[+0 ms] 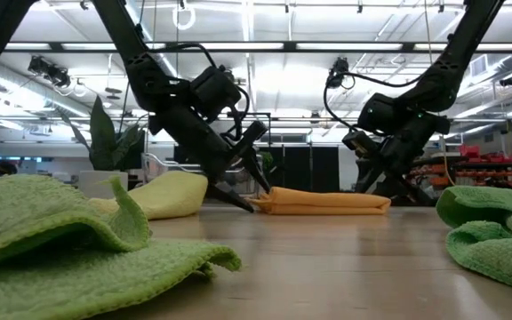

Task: Fold microfiber towels
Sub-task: Put the orange towel into the transparent bin

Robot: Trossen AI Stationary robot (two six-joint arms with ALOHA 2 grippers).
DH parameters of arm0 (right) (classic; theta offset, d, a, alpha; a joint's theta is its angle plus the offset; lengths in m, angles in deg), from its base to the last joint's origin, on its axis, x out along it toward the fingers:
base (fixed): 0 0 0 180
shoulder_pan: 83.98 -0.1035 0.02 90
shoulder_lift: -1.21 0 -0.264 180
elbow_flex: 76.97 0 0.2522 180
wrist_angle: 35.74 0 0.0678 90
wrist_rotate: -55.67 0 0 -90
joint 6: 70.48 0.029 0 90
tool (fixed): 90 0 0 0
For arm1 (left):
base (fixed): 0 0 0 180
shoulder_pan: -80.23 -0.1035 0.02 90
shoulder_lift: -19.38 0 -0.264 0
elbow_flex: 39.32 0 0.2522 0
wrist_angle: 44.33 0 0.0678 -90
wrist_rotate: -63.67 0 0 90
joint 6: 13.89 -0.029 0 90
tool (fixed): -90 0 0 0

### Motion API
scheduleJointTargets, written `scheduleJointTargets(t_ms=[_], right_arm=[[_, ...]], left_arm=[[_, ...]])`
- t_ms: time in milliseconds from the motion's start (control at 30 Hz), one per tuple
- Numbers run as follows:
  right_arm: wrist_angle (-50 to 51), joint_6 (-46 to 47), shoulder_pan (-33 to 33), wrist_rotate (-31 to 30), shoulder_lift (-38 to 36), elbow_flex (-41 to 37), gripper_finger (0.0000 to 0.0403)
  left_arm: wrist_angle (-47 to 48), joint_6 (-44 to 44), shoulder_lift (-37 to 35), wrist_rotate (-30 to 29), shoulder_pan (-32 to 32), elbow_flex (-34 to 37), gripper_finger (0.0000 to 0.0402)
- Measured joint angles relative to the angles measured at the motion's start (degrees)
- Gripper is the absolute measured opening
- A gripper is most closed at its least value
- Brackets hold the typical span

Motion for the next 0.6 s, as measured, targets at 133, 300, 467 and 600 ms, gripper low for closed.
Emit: scheduleJointTargets(t_ms=[133,300,467,600], right_arm=[[0.10,0.70,-0.04,0.06,0.00,0.00,0.0117],[-1.39,2.45,-0.50,0.28,1.11,0.09,0.0117],[-3.86,2.91,-2.35,0.36,2.58,0.31,0.0117],[-5.24,4.97,-2.75,0.30,2.75,0.18,0.0117]], left_arm=[[-0.67,0.04,0.24,0.09,0.06,-0.02,0.0210],[-0.58,0.09,0.24,0.27,0.06,-0.02,0.0211],[-0.49,0.09,0.24,0.19,0.09,-0.02,0.0204],[-0.45,0.11,0.24,0.15,0.09,-0.04,0.0198]])
